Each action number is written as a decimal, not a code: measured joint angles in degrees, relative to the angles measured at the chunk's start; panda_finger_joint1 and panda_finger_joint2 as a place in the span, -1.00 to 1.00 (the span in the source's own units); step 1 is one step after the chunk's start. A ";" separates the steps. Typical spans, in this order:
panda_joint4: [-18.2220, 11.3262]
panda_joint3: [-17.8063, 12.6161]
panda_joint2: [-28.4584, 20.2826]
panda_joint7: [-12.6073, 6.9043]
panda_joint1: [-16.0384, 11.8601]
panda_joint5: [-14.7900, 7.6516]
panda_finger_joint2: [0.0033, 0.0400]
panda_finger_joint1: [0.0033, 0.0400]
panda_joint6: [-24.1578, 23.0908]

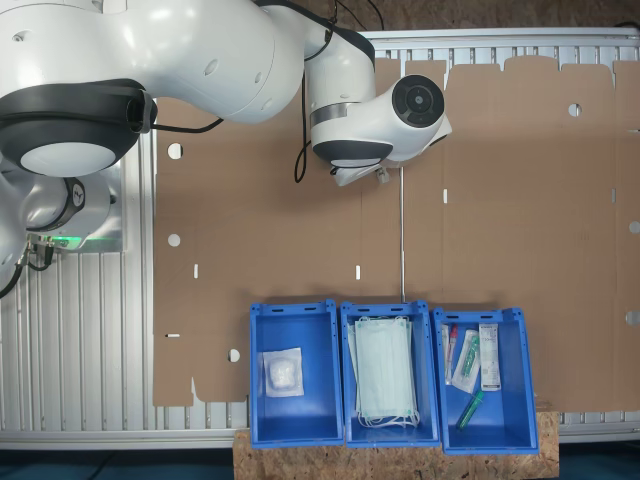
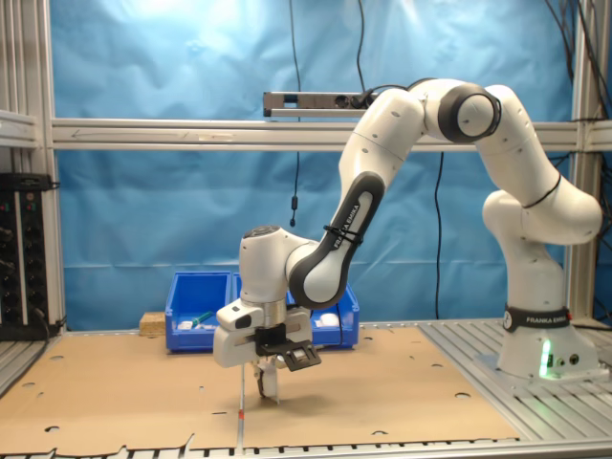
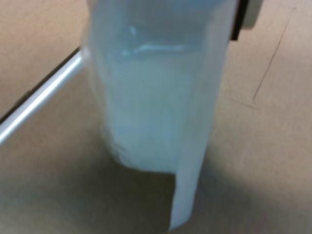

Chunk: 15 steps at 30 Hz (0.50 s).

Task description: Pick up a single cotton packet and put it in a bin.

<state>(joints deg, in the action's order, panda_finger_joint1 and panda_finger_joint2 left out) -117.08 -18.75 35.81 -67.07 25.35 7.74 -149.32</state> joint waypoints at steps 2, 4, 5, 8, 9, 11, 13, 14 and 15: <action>0.00 0.00 -0.12 0.00 0.00 0.00 -0.89 -0.89 0.29; 0.00 0.00 -0.43 0.00 0.00 0.00 -0.89 -0.89 0.96; 0.00 0.00 -0.66 0.00 0.00 0.00 -0.89 -0.89 1.42; -0.01 -0.01 -1.76 0.00 0.00 0.00 -0.89 -0.89 3.21; -0.01 -0.01 -1.76 0.00 0.00 0.00 -0.89 -0.89 3.21; -0.02 -0.06 -2.87 0.00 0.00 0.00 -0.89 -0.89 4.70; -0.04 -0.18 -4.31 0.00 0.00 0.00 -0.89 -0.89 6.34; -0.06 -0.26 -5.15 0.00 0.00 0.00 -0.89 -0.89 7.21; -0.06 -0.37 -6.01 0.00 0.00 0.00 -0.89 -0.89 8.06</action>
<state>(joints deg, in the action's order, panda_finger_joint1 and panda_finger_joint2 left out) -117.15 -19.12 29.80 -67.07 25.35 7.74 -141.26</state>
